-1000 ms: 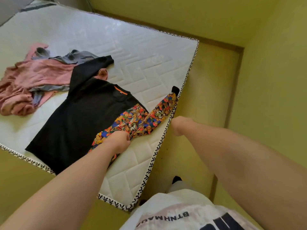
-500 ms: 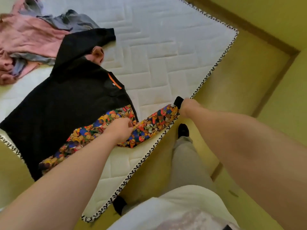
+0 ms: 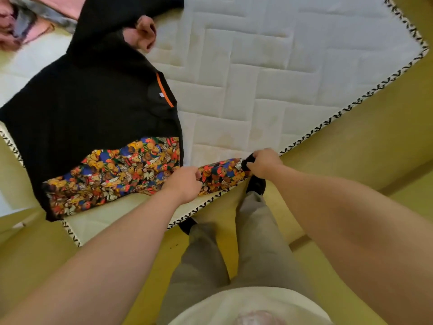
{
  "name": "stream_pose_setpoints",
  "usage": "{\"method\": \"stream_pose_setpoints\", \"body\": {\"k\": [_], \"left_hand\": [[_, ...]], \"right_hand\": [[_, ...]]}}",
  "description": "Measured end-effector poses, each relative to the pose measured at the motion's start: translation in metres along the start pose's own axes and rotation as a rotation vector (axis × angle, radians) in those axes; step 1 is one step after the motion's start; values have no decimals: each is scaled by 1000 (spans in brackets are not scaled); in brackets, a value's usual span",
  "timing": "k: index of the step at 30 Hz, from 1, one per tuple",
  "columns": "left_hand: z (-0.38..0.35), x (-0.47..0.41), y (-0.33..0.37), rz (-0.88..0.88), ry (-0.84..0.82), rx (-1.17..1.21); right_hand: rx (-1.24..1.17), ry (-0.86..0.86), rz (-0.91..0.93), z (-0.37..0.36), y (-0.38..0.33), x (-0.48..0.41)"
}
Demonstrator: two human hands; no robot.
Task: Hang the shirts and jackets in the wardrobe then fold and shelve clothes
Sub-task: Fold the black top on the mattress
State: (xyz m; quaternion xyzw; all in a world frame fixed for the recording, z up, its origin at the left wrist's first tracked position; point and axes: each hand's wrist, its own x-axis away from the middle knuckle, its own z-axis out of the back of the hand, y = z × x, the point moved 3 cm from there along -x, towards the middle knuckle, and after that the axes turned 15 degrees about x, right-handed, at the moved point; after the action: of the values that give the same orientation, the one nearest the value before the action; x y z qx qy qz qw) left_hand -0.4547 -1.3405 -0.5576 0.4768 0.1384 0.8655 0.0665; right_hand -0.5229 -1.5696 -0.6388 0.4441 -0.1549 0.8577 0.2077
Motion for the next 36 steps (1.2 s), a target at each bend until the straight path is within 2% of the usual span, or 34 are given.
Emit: {"method": "stream_pose_setpoints", "body": {"k": [5, 9, 13, 16, 20, 23, 28, 32, 36], "left_hand": [[15, 10, 16, -3, 43, 115], [53, 32, 27, -149, 153, 246], [100, 66, 25, -270, 178, 315], [134, 97, 2, -259, 194, 402], [162, 138, -53, -146, 209, 709], [179, 165, -91, -106, 276, 955], [197, 204, -135, -174, 314, 1256], [206, 224, -162, -254, 362, 1358], [215, 234, -197, -262, 532, 1449]], "right_hand": [[1, 260, 374, 68, -33, 43], [66, 398, 598, 122, -84, 98], [102, 487, 733, 157, -133, 154], [65, 503, 785, 174, -173, 191], [78, 465, 834, 186, -230, 226], [74, 479, 796, 190, -272, 241], [-8, 284, 727, 175, -331, 252], [-28, 413, 764, 170, -369, 266], [52, 529, 837, 170, -412, 281]]}}
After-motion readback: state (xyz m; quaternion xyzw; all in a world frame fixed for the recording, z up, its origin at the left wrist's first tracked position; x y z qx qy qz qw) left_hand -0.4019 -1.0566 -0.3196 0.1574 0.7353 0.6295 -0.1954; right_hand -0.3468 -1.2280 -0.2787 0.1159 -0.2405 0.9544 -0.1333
